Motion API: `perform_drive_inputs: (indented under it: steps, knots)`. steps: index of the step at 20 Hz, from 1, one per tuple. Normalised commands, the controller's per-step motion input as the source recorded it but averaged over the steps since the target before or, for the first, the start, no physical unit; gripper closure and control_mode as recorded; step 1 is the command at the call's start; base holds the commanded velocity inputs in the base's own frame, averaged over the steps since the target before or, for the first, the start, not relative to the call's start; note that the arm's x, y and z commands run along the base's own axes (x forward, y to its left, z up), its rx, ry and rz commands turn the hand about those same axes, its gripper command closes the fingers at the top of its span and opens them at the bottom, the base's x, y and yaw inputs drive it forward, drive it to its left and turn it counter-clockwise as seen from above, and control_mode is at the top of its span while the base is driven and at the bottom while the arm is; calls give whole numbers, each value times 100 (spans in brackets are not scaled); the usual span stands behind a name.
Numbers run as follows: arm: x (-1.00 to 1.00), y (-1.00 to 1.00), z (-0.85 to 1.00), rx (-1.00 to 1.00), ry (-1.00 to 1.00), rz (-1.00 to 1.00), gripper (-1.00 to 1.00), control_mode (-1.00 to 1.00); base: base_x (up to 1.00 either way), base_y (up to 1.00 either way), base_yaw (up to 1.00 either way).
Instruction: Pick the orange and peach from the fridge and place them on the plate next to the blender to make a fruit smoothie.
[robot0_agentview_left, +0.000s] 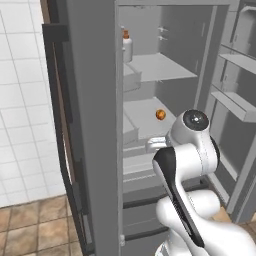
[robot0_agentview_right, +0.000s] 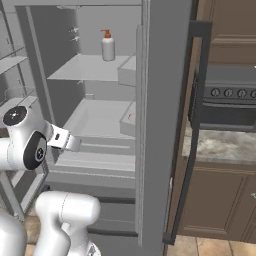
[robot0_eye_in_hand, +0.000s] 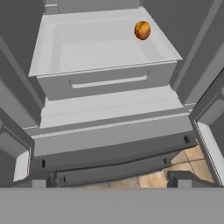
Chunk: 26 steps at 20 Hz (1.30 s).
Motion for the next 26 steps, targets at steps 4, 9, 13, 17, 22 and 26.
perform_drive_inputs:
  steps: [4, 9, 13, 17, 22, 26]
  knots:
    - [21, -17, 0, 0, 0, -6, -100, -100, 18, -9, -5]
    - [75, -50, 0, 0, -3, -14, -100, -100, 0, 0, 0]
    - [96, -36, 0, 0, 0, -13, -100, -100, 0, 0, 0]
    - [100, -21, 3, 0, 0, -3, -100, -100, 0, 0, 0]
    - [83, -28, 2, 1, 0, 0, -100, -100, 0, 0, 0]
    - [49, -39, -1, 0, 0, 2, -100, -100, 0, 0, 0]
